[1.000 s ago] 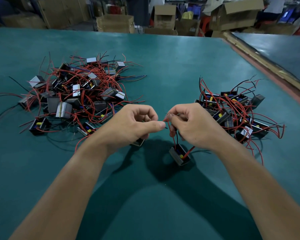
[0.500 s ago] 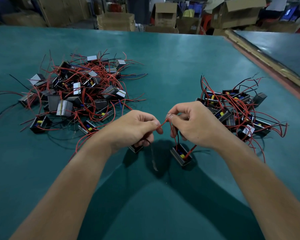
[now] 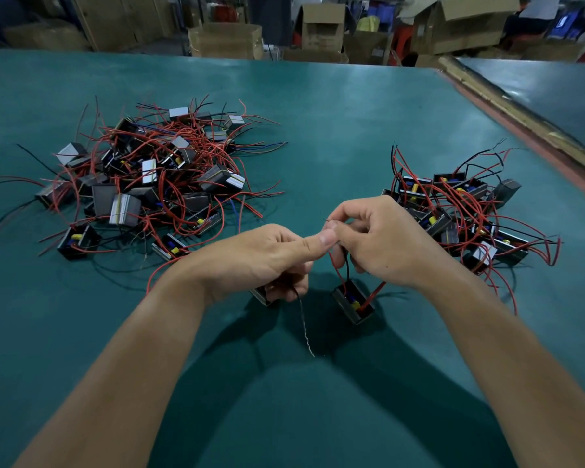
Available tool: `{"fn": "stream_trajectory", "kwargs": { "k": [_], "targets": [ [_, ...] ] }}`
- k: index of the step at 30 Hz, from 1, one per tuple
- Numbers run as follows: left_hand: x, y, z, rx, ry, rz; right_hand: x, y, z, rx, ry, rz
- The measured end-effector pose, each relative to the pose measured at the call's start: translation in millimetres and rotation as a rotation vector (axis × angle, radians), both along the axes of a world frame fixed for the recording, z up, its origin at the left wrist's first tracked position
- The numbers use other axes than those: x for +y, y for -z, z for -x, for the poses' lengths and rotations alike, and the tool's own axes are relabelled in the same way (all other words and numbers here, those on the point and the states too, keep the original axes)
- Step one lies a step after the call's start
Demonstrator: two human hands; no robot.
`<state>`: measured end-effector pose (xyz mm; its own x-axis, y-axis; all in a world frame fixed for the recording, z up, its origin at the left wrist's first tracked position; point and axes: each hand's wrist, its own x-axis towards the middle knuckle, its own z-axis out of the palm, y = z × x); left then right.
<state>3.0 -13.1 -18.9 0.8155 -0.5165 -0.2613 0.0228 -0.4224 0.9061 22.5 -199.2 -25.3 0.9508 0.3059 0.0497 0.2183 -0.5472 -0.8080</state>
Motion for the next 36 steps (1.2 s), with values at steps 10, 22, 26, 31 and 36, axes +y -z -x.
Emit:
{"fn": "stream_trajectory", "kwargs": {
  "k": [10, 22, 26, 31, 36],
  "targets": [
    [8.6, 2.6, -2.6, -0.089, 0.051, -0.083, -0.5, 1.0, -2.1, -0.033, 0.011, 0.020],
    [1.9, 3.5, -12.3, -0.072, -0.539, 0.266, 0.9, 5.8, -4.6, 0.099, 0.014, -0.008],
    [1.9, 5.7, -11.0, -0.102, -0.482, 0.262, 0.6, 3.9, -1.8, 0.097, -0.036, -0.038],
    [2.0, 7.3, -10.3, -0.098, -0.405, 0.290, -1.8, 1.9, -2.1, -0.033, -0.011, -0.034],
    [1.0, 6.4, -10.3, -0.075, -0.391, 0.285, -0.3, 0.1, -1.7, -0.019, 0.010, -0.150]
  ]
}}
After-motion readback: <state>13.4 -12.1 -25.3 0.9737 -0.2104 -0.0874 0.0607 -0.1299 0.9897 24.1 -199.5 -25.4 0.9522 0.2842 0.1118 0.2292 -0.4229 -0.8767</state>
